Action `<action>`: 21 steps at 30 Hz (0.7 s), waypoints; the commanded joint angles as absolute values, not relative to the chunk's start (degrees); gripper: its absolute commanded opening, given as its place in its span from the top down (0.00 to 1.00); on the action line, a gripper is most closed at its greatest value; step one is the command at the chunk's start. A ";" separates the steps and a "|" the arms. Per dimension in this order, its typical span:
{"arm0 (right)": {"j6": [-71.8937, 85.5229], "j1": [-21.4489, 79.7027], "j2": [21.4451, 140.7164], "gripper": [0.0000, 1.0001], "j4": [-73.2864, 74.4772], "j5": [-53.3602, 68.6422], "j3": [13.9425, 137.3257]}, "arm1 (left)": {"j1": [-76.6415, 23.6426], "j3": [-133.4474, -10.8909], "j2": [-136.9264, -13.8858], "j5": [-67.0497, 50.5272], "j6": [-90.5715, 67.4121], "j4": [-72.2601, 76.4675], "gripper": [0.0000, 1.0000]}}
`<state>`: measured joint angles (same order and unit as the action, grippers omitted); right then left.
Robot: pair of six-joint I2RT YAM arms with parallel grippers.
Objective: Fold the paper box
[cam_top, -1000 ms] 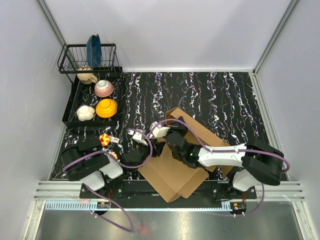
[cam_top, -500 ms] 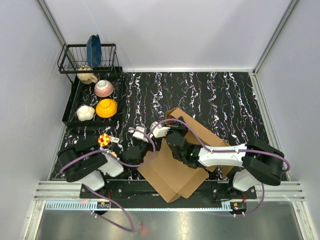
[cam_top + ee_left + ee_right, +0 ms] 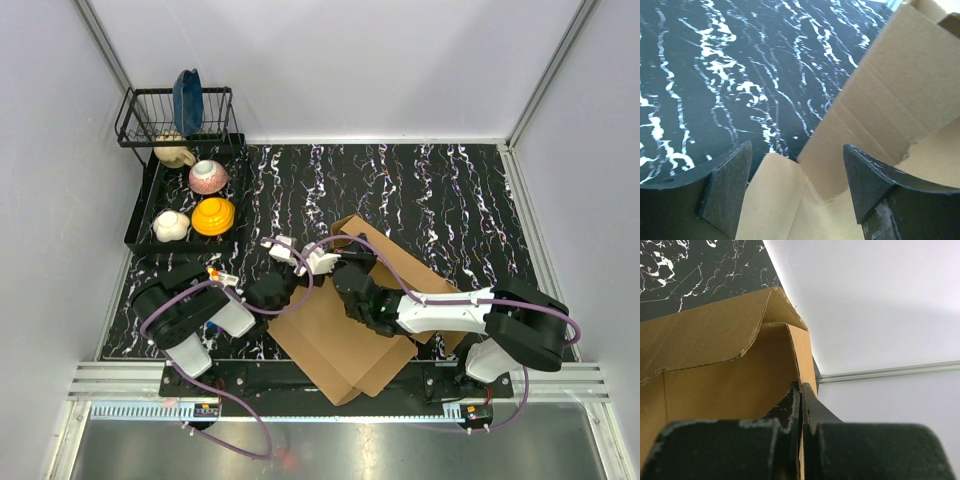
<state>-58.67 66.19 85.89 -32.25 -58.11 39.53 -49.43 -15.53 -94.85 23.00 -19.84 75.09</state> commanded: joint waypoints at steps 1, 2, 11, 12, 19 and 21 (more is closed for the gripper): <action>-50.54 66.53 86.66 1.00 -25.67 -54.67 37.44 | -48.34 -18.37 -96.15 12.75 -22.76 95.62 0.23; -50.45 66.53 86.57 1.00 -25.58 -54.67 37.53 | -48.08 -18.54 -95.98 11.87 -22.85 95.62 0.22; -49.48 66.45 86.48 1.00 -25.23 -54.40 37.62 | -46.76 -20.82 -98.26 5.45 -24.08 95.62 0.20; -48.96 66.45 86.31 1.00 -25.05 -54.32 37.79 | -46.84 -21.44 -98.87 4.93 -24.08 95.54 0.20; -47.29 66.53 86.31 1.00 -23.91 -53.61 37.79 | -45.97 -26.53 -103.88 6.24 -23.82 95.54 0.20; -47.02 66.53 86.83 1.00 -23.73 -53.53 37.88 | -45.79 -27.50 -104.50 6.50 -23.29 95.54 0.20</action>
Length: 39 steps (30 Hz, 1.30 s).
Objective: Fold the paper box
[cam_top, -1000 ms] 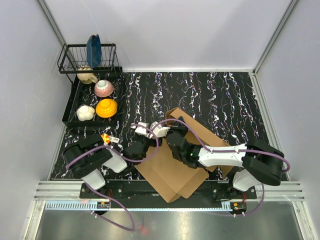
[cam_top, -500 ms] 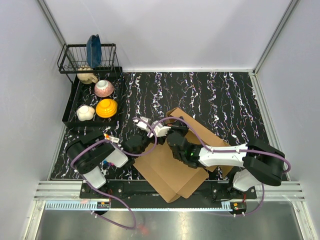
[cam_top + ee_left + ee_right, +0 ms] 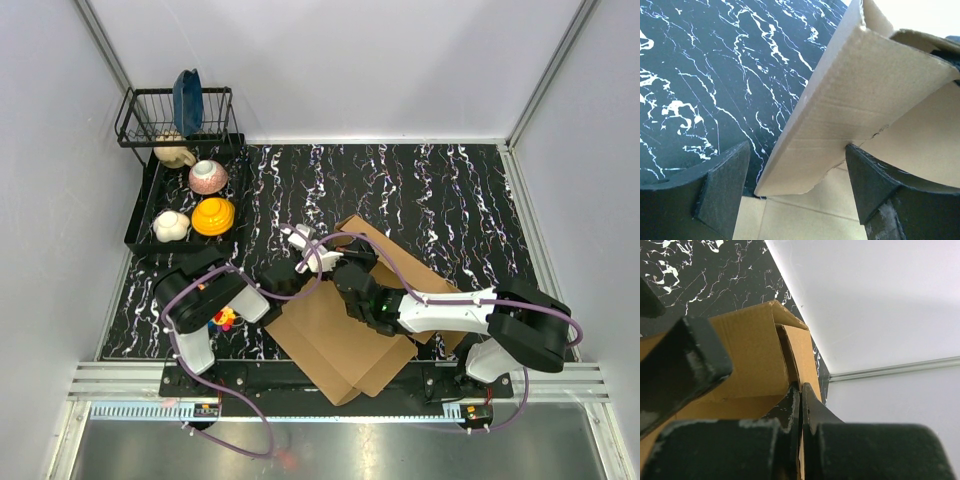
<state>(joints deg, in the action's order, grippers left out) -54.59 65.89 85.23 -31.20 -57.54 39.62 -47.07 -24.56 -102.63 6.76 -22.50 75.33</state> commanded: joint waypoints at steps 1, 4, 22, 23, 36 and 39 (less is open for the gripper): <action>-46.93 66.45 86.84 1.00 -23.73 -53.44 37.97 | -45.44 -28.29 -105.02 6.76 -23.12 95.62 0.20; -46.58 66.45 86.92 1.00 -23.64 -53.17 37.97 | -44.48 -29.52 -105.47 7.12 -22.59 95.54 0.19; -45.18 66.45 87.89 1.00 -22.32 -52.56 38.32 | -42.19 -34.37 -109.86 0.35 -19.60 95.54 0.83; -45.35 66.45 87.98 1.00 -22.32 -52.56 38.58 | -42.19 -34.19 -109.78 0.35 -19.08 95.54 0.87; -46.05 68.37 82.10 0.35 -19.87 -58.36 45.61 | -42.36 -30.68 -107.06 5.27 -18.19 95.45 1.00; -46.06 69.95 79.28 0.20 -17.15 -59.32 47.54 | -42.45 -29.89 -106.18 6.68 -17.58 95.45 1.00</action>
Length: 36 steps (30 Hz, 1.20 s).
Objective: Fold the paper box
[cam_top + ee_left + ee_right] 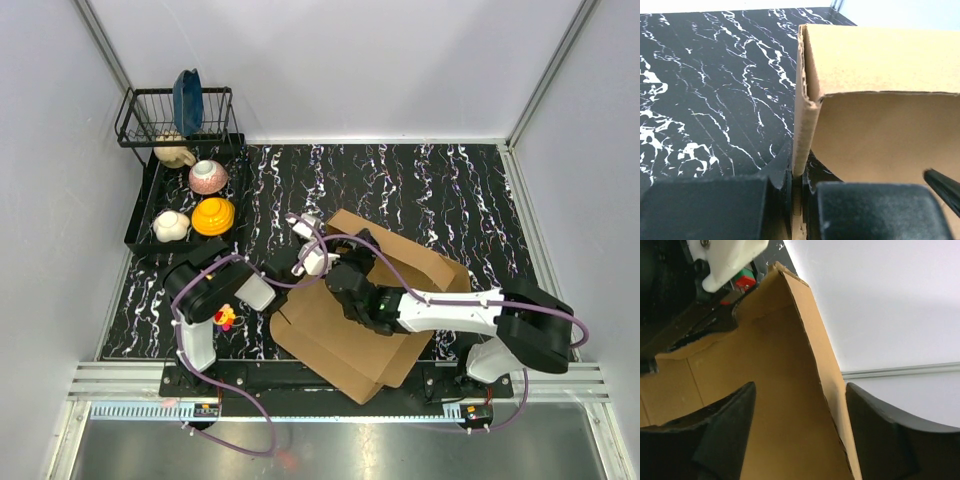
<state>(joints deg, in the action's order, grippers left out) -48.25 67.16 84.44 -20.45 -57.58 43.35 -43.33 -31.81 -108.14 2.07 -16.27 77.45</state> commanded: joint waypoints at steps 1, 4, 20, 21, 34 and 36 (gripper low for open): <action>-45.71 70.40 78.58 0.18 -15.40 -59.41 48.42 | -42.45 -29.80 -106.00 6.85 -17.40 95.45 1.00; -43.70 71.97 75.68 0.15 -11.80 -59.94 50.26 | -42.80 -29.18 -105.12 7.91 -16.53 95.45 1.00; -24.35 76.02 52.93 0.14 -3.69 -57.30 55.37 | -45.35 -26.98 -100.90 13.97 -10.63 94.13 1.00; -24.35 75.94 52.30 0.13 -3.69 -57.65 55.28 | -45.44 -26.81 -100.81 14.15 -10.63 93.96 1.00; -29.18 75.94 57.90 0.00 4.04 -62.22 52.30 | -45.88 -23.47 -95.37 15.47 -14.41 89.48 1.00; -30.14 75.85 59.49 0.00 3.96 -63.01 52.21 | -46.23 -22.24 -93.87 15.29 -14.85 89.12 1.00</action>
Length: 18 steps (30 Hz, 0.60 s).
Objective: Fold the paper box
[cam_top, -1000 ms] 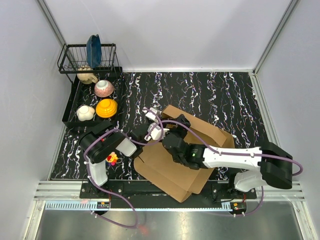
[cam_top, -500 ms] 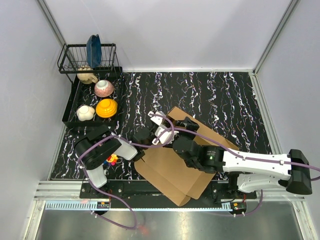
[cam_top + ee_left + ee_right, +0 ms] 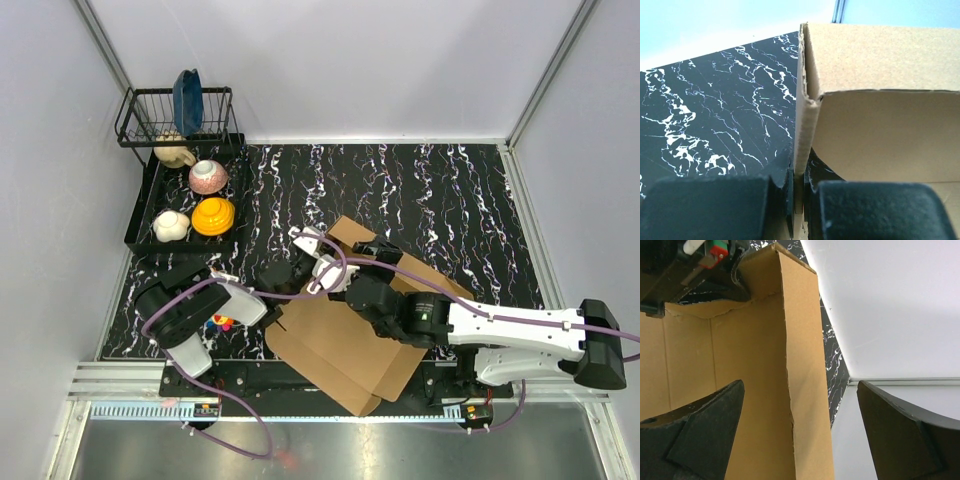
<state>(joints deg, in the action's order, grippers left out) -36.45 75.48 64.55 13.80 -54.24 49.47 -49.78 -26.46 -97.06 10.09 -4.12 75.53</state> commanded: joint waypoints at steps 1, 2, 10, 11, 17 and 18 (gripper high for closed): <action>-30.32 75.68 61.33 0.00 4.04 -63.71 52.21 | -46.40 -21.80 -93.61 15.12 -14.85 88.86 1.00; -30.58 75.50 62.39 0.00 4.04 -64.24 52.47 | -46.93 -21.27 -92.99 15.20 -14.77 88.77 1.00; -35.33 73.83 72.84 0.00 3.87 -68.81 56.60 | -49.57 -19.78 -91.76 15.64 -12.75 89.30 1.00; -35.77 73.57 73.64 0.00 3.87 -69.43 57.12 | -50.61 -19.78 -91.41 15.82 -12.22 89.21 1.00; -35.51 72.07 71.81 0.00 3.78 -70.66 59.50 | -51.33 -18.64 -90.53 16.96 -12.48 90.44 1.00; -35.42 72.07 70.94 0.00 3.87 -70.58 59.59 | -51.33 -18.46 -90.53 17.31 -12.57 90.96 1.00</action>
<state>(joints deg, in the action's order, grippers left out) -36.99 73.01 74.85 8.78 -66.65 55.66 -50.87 -20.03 -92.05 15.29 -11.07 74.26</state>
